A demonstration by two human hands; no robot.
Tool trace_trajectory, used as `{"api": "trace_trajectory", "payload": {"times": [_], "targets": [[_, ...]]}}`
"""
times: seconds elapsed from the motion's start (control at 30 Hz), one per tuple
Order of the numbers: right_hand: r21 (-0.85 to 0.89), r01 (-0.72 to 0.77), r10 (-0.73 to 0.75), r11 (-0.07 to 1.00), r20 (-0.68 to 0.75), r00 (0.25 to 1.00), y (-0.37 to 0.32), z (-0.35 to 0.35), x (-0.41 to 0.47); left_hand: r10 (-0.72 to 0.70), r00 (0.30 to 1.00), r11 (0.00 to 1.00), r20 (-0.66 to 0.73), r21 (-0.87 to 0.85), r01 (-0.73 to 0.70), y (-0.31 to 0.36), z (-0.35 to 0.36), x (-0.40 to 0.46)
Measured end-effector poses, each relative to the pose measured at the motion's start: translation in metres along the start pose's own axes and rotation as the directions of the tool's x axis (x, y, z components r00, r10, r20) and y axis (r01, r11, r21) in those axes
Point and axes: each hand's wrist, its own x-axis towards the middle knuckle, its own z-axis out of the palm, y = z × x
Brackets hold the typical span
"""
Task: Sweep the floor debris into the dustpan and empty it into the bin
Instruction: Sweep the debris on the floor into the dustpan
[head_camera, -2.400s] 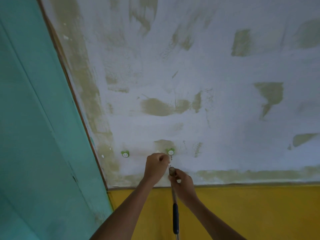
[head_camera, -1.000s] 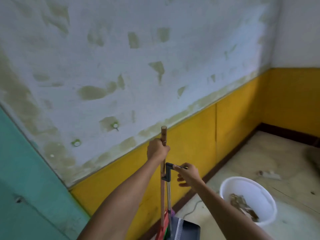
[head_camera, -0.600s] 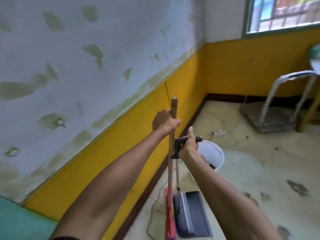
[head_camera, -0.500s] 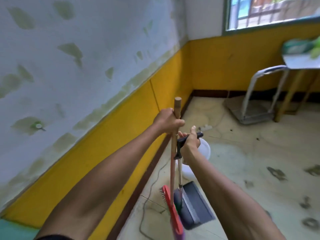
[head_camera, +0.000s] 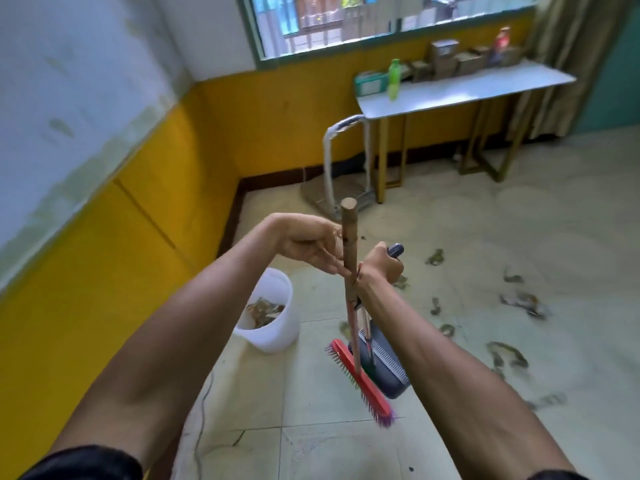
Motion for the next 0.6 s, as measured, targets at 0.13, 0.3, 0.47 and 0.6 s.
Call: {"api": "trace_trajectory", "payload": {"times": [0.13,0.3,0.47,0.6], "targets": [[0.06,0.075,-0.069,0.995,-0.095,0.993,-0.03,-0.038,0.035,-0.136,0.987,0.99,-0.09,0.033,0.139,0.02,0.051,0.063],[0.173,0.096,-0.047,0.98,-0.271,0.962,-0.048,-0.098,0.083,-0.203,0.977,0.976,0.066,0.089,0.197,0.029,0.118,0.124],[0.225,0.131,-0.031,0.966,-0.401,0.916,-0.053,-0.158,0.116,-0.15,0.984,0.932,0.097,0.347,0.108,0.04,0.172,0.168],[0.218,0.189,-0.06,0.958,-0.49,0.87,-0.052,-0.199,0.128,-0.122,0.947,0.849,0.298,0.525,-0.056,0.049,0.22,0.183]]}}
